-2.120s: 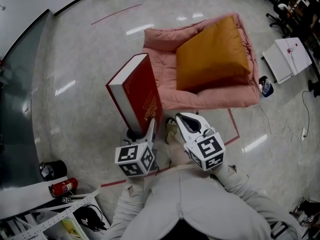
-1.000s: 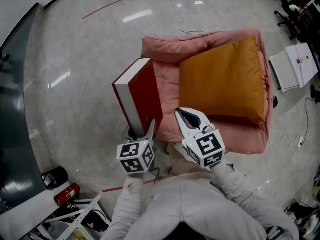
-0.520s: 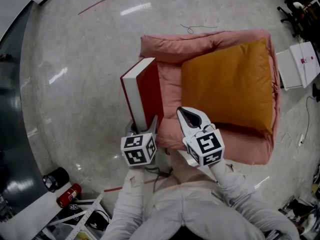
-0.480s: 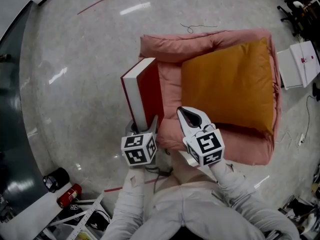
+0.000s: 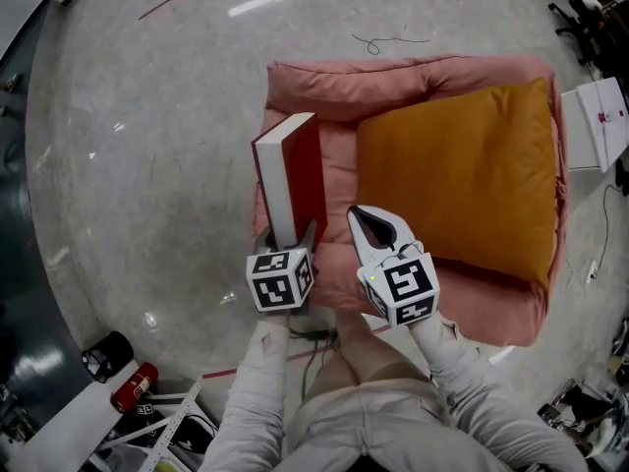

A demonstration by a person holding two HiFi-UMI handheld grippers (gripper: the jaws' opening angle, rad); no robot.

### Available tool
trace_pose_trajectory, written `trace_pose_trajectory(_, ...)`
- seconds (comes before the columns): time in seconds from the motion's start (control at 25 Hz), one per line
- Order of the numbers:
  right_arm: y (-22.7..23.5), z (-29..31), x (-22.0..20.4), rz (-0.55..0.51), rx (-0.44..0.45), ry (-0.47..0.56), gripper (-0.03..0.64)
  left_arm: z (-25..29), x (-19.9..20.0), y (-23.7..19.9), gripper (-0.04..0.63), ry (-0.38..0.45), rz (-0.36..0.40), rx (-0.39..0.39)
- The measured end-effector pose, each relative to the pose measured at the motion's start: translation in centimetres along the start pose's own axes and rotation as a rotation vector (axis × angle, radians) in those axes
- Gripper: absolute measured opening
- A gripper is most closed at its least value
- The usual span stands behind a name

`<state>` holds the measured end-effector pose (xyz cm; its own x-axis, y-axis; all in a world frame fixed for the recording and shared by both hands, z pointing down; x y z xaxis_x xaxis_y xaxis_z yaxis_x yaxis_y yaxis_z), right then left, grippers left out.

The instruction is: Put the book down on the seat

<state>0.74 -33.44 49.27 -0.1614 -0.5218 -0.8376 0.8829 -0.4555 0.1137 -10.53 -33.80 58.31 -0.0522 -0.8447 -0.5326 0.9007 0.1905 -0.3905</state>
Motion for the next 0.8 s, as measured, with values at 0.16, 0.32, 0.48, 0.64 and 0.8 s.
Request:
trace_pose_trajectory(0.16,0.7,1.4,-0.9,0.024,-0.002,-0.008,-0.002,3.0,-0.7,-0.2,0.242,-0.042,-0.002,-0.009)
trace_pose_trajectory(0.32,1.4,2.4,-1.9,0.048,-0.013,-0.015,-0.002,6.0,-1.5,-0.5,0.242,-0.084,-0.010,-0.015)
trace_pose_trajectory(0.48,2.5,3.1,-3.1,0.072,-0.032,-0.024,-0.002,8.7,-2.7,-1.0,0.242,-0.135,-0.013,-0.010)
trace_pose_trajectory(0.64,3.6,3.6,-4.4,0.080,-0.056,-0.041,-0.002,10.6,-4.0,-1.3,0.242,-0.178,-0.013,-0.009)
trace_pose_trajectory(0.8,4.4,4.2,-5.4,0.090,-0.074,-0.052,-0.002,12.4,-5.0,-1.4,0.242,-0.218,-0.022,-0.024)
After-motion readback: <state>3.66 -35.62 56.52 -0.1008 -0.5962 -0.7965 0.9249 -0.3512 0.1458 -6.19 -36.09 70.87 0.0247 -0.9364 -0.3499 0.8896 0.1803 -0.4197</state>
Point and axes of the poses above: the fingertips, and each gripper's own axes: z forward along the fingers, y to its right, x out of its top, the point moved 2 cm from there along -z, backward along the fingers, and after that the axes turned 5 degrees about -z, right-handed, at the moved point
